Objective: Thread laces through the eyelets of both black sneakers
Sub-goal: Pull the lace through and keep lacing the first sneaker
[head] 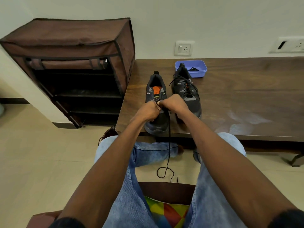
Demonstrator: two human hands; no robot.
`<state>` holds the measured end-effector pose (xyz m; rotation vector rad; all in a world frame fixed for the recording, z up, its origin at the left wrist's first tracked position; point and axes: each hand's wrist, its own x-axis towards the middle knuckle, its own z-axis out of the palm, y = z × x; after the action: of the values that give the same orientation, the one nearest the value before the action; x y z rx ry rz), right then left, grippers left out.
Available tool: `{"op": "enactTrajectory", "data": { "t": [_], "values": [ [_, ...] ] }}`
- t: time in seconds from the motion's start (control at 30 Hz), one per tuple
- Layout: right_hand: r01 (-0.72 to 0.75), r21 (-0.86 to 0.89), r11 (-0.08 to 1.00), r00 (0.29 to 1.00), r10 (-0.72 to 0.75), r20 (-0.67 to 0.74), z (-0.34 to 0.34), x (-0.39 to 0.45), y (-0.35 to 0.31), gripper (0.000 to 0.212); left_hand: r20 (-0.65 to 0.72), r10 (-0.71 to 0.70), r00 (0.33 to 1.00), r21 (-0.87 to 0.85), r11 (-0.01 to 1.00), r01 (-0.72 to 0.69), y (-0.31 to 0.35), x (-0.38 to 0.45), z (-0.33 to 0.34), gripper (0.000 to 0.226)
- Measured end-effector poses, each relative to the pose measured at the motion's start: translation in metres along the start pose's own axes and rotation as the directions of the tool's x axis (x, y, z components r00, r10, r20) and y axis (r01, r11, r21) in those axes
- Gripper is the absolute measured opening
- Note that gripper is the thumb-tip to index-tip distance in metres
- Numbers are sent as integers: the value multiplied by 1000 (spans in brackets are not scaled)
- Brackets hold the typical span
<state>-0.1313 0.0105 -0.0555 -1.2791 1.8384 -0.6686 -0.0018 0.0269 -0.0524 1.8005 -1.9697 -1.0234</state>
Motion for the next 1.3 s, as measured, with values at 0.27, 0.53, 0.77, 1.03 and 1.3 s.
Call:
{"op": "enactTrajectory", "data": {
  "t": [0.27, 0.53, 0.77, 1.03, 1.3],
  "values": [
    [65, -231, 971, 997, -71, -20, -8, 8, -13, 41, 213, -105, 971, 141, 987, 76, -4, -25, -19, 20],
    [58, -227, 972, 997, -69, -39, -11, 8, -18, 47, 642, -461, 612, 638, 765, -93, -35, -76, 33, 20],
    [26, -166, 986, 999, -19, 42, -16, 17, -12, 42, 598, -436, 672, 542, 838, 62, -41, -65, 19, 24],
    [16, -191, 981, 999, -6, 49, -13, 23, -13, 36, 66, -32, 997, 360, 933, 6, 12, -6, -19, 35],
    [22, -215, 976, 1000, -17, 23, -11, 24, -14, 36, 133, 61, 989, 469, 875, -117, 1, -23, -5, 24]
  ]
}}
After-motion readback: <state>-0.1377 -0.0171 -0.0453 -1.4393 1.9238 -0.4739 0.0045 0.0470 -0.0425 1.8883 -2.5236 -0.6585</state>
